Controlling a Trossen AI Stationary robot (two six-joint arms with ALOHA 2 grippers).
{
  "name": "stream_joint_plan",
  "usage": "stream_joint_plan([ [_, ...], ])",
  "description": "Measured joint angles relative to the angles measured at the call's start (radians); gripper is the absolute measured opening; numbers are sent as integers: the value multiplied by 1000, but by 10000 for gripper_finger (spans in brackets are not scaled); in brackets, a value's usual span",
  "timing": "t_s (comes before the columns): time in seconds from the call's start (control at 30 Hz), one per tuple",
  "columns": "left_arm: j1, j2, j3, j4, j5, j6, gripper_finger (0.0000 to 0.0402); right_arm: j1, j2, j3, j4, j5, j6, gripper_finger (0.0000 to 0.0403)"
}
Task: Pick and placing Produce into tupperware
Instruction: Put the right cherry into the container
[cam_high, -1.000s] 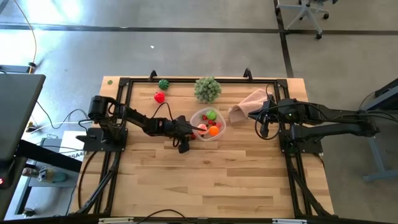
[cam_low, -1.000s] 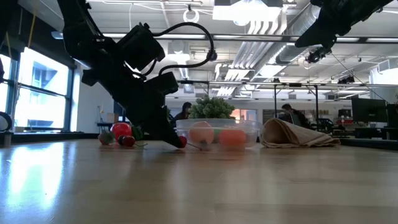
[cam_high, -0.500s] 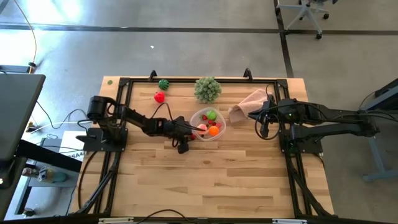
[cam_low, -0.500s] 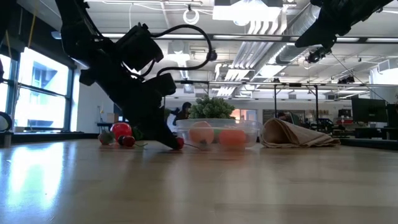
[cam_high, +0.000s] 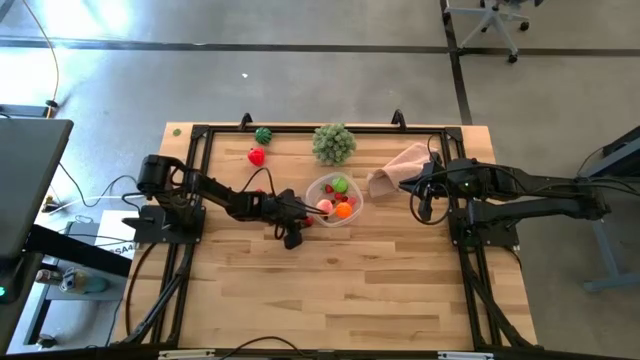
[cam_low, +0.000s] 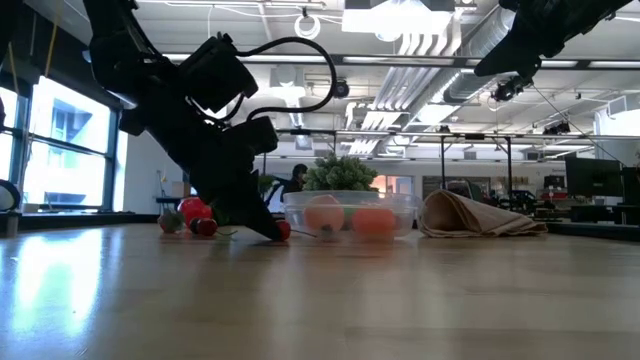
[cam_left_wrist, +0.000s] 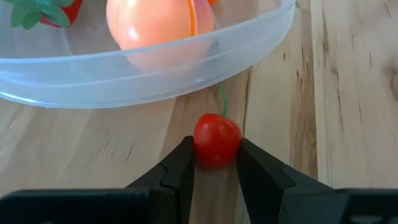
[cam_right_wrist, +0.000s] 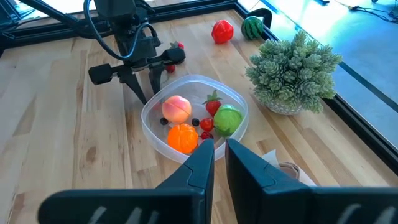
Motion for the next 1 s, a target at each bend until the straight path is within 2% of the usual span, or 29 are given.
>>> stream_joint_plan([
  [1.0, -22, -31, -3, -49, -33, -8, 99, 0, 0, 0, 0, 2, 0, 30],
])
